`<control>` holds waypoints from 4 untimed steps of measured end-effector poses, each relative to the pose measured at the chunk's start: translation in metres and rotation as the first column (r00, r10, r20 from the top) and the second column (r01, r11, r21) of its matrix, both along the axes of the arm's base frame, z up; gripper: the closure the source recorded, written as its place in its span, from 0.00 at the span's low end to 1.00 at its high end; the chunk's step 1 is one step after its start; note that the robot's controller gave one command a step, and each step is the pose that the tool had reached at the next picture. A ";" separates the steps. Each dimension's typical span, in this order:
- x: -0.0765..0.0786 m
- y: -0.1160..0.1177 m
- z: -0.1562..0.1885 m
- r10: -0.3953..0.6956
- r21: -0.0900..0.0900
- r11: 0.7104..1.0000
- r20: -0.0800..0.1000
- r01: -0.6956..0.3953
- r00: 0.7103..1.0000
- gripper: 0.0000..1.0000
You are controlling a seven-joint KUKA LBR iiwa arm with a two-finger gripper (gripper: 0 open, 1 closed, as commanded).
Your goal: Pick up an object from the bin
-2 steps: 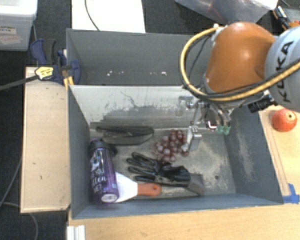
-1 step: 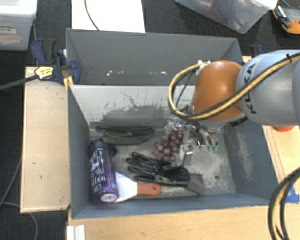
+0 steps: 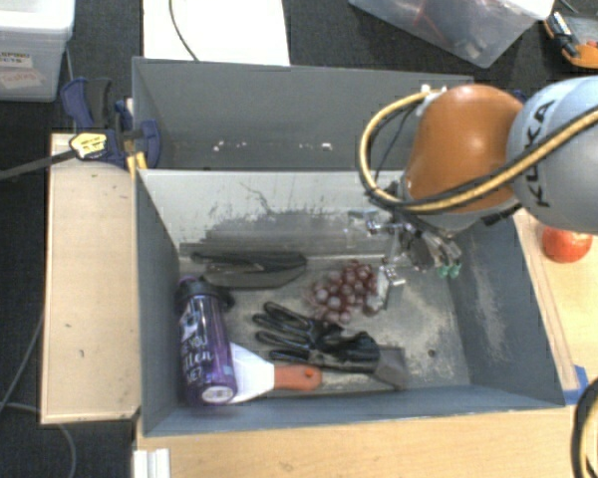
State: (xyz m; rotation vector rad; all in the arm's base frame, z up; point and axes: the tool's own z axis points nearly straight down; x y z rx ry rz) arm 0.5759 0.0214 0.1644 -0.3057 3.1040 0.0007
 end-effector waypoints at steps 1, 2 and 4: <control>0.004 0.007 -0.064 0.353 -0.002 0.935 -0.016 -0.353 0.935 0.00; 0.014 -0.008 -0.094 0.267 -0.004 0.964 -0.004 -0.267 0.964 0.00; 0.016 -0.005 -0.094 0.537 -0.006 0.844 -0.007 -0.537 0.844 1.00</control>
Offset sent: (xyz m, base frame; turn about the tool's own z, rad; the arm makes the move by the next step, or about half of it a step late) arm 0.0137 -0.0084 -0.0944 -0.2706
